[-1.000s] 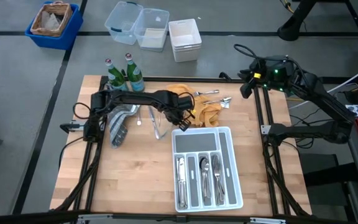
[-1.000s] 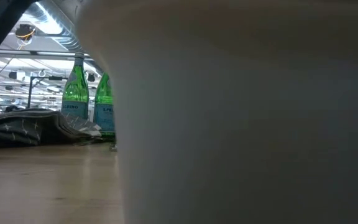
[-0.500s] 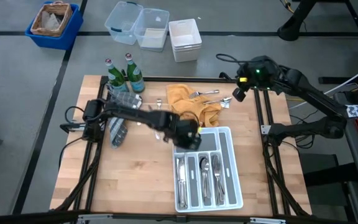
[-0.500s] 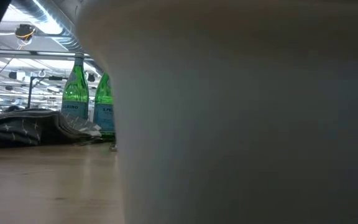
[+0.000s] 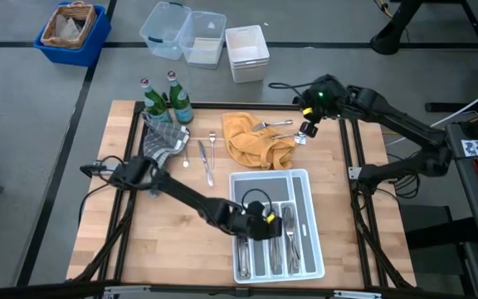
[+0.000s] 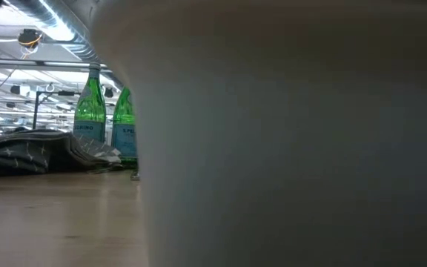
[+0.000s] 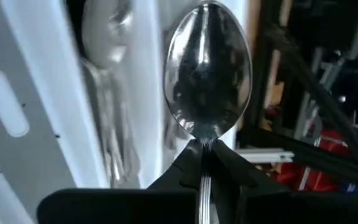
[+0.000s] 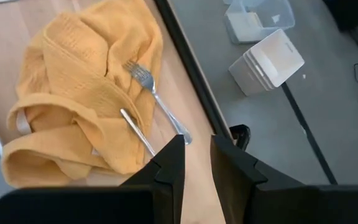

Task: Sort silverware
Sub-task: Put the spoon into the silverware tray

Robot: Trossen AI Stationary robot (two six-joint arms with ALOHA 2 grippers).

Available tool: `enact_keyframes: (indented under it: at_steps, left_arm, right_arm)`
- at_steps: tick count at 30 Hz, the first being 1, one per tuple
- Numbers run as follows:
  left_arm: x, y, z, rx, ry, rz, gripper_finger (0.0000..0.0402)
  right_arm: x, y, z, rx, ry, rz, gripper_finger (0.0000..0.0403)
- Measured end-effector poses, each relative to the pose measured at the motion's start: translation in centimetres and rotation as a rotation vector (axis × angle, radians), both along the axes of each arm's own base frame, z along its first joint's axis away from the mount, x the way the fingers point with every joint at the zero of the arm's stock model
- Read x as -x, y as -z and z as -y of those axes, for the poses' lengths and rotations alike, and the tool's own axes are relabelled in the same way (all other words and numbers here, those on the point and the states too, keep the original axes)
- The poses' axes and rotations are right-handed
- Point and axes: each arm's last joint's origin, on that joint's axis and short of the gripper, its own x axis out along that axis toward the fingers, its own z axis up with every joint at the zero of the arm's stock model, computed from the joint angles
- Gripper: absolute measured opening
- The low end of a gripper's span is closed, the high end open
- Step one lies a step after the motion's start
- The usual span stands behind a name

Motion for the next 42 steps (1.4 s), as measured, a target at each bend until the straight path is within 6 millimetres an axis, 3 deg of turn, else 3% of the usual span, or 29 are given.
enact_keyframes:
  at_steps: [12,26,33,42]
  left_arm:
    - [-1.1,5.7,-0.8,-0.027,-0.040,-0.114,0.0020]
    - [-1.5,6.2,-0.9,-0.070,-0.012,-0.092,0.0079]
    - [-1.0,3.9,-0.2,-0.132,0.054,-0.041,0.0072]
    - [0.3,-2.0,-0.2,-0.262,0.110,0.080,0.0072]
  right_arm:
    - [-0.7,0.9,0.3,-0.035,-0.011,-0.038,0.0079]
    - [-0.7,1.0,0.1,-0.070,-0.077,-0.042,0.0079]
    - [-1.2,1.9,0.4,-0.006,-0.154,-0.057,0.0079]
    - [-1.2,7.5,1.4,-0.009,-0.190,-0.127,0.0079]
